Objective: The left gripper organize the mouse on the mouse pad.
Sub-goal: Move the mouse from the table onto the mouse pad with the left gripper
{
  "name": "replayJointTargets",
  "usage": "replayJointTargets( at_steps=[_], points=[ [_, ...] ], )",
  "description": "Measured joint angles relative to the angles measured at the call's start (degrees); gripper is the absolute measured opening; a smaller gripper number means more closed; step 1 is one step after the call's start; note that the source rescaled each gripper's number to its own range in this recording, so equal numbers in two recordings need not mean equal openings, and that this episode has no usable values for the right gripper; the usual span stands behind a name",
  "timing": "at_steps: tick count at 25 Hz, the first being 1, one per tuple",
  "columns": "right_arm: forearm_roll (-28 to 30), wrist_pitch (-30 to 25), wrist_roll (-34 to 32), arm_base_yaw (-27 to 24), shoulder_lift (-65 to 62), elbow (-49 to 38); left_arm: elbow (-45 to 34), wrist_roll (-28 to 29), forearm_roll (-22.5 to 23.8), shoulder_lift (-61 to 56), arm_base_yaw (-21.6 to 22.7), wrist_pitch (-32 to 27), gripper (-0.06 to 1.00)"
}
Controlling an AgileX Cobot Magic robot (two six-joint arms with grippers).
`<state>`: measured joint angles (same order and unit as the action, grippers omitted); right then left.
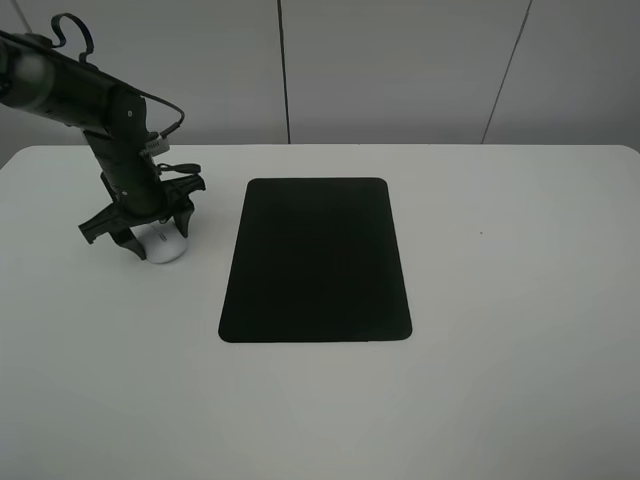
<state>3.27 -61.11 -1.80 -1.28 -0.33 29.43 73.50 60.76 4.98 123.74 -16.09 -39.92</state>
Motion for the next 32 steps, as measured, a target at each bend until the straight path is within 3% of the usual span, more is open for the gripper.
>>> replayJointTargets(
  at_steps=[16, 22, 32],
  points=[
    [0.13, 0.0, 0.0, 0.0, 0.0, 0.0, -0.26, -0.68, 3.63, -1.1, 0.0, -0.98, 0.01],
    [0.13, 0.0, 0.0, 0.0, 0.0, 0.0, -0.37, -8.1, 6.41, -5.38, 0.0, -2.17, 0.01],
    [0.13, 0.0, 0.0, 0.0, 0.0, 0.0, -0.37, -18.28, 6.69, -11.22, -2.32, -2.42, 0.01]
  ],
)
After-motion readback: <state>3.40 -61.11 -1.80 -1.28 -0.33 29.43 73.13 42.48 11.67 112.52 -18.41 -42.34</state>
